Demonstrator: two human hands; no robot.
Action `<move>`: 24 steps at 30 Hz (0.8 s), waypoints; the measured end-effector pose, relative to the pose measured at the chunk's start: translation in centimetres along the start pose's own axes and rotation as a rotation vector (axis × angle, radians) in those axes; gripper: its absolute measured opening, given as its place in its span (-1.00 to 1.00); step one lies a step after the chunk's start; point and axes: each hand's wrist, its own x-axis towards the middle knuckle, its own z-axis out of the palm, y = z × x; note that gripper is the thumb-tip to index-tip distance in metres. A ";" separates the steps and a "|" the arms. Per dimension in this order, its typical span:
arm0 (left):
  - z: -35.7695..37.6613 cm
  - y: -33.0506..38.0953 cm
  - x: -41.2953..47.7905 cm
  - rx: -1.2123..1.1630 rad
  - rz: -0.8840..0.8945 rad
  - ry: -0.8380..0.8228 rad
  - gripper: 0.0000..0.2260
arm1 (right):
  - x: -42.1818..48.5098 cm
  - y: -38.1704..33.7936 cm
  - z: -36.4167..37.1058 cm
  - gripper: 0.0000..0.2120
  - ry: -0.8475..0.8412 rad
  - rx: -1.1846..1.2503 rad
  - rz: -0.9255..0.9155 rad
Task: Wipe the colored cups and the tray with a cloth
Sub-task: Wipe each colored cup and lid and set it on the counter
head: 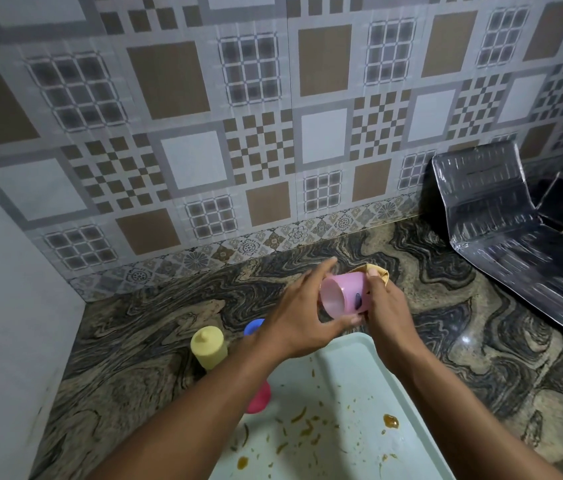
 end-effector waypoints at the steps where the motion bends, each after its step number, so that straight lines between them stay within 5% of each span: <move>1: 0.1 0.1 0.0 -0.028 -0.015 0.025 -0.29 | -0.1 0.0 0.0 -0.53 -0.004 -0.005 -0.012; 6: -0.2 -0.6 0.1 0.161 0.226 -0.024 -0.34 | -0.2 0.1 0.1 -0.49 -0.006 -0.006 0.001; 10: -0.1 -0.2 -0.2 -0.037 -0.065 -0.010 -0.25 | -0.3 -0.1 0.2 -0.55 -0.005 -0.052 -0.021; 15: 0.1 -0.8 -0.1 0.123 0.182 -0.023 -0.34 | -0.2 0.1 0.3 -0.57 -0.002 -0.012 -0.019; 19: -0.1 -0.2 -0.2 0.006 0.024 -0.006 -0.22 | -0.2 0.1 0.3 -0.56 -0.016 -0.050 -0.032; 24: 0.4 -1.2 0.0 0.300 0.305 -0.071 -0.40 | 0.0 0.4 0.2 -0.58 -0.039 0.015 0.069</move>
